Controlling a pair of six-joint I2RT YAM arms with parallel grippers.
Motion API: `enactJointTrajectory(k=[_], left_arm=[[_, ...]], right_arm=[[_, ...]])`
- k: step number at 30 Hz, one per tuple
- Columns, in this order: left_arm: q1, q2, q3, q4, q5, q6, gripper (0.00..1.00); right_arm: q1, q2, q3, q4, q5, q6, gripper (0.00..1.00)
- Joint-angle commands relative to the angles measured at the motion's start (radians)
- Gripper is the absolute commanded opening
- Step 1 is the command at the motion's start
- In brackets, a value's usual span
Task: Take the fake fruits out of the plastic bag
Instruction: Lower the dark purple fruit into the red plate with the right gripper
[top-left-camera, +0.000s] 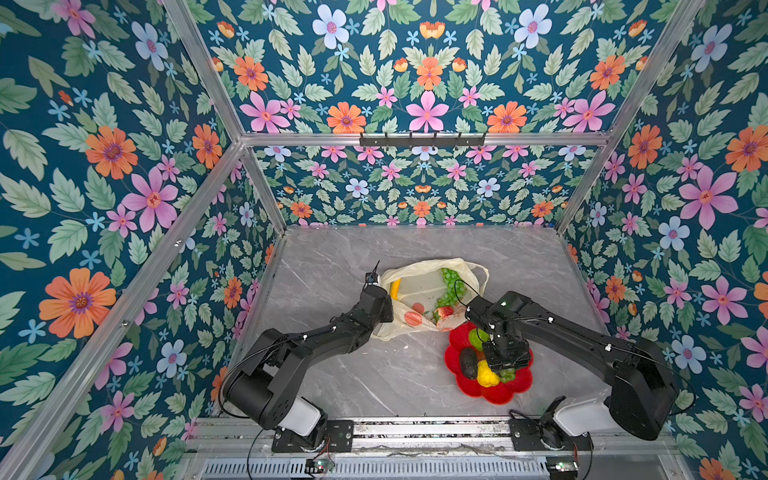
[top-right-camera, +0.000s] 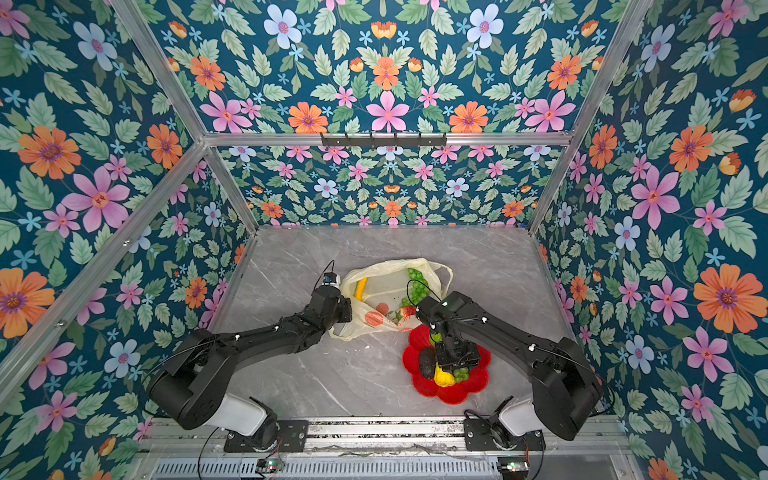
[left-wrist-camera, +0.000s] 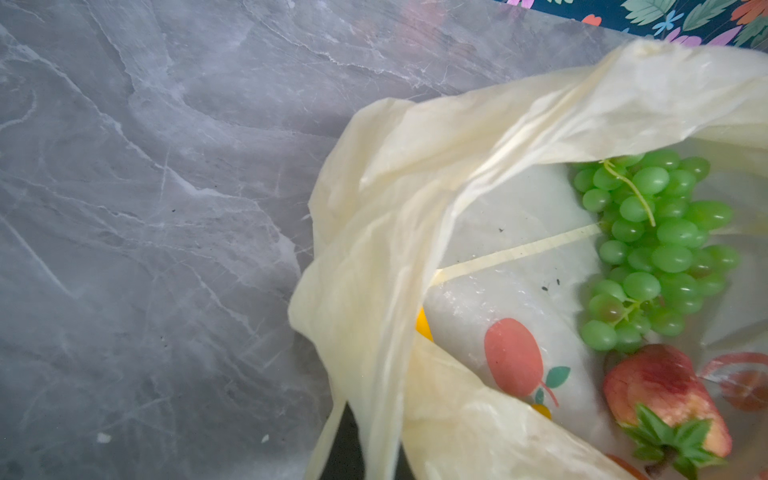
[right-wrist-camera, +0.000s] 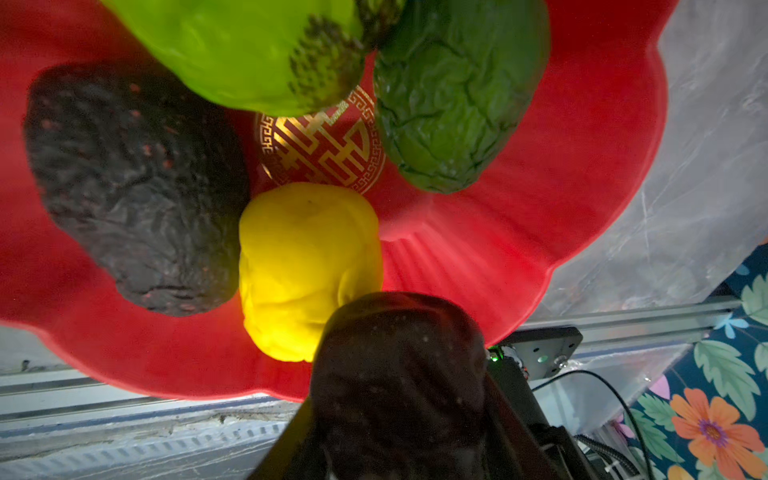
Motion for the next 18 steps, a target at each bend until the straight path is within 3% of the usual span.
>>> enactJointTrajectory(k=[1,18], left_arm=[[-0.001,0.001,0.0,0.011,0.002,0.011,0.07],[0.001,0.006,0.003,0.011,0.002,0.013,0.07]], right_arm=[[0.001,0.001,-0.009,-0.007,0.011,0.028,0.42],[-0.02,0.047,-0.051,0.018,0.002,0.025,0.5]])
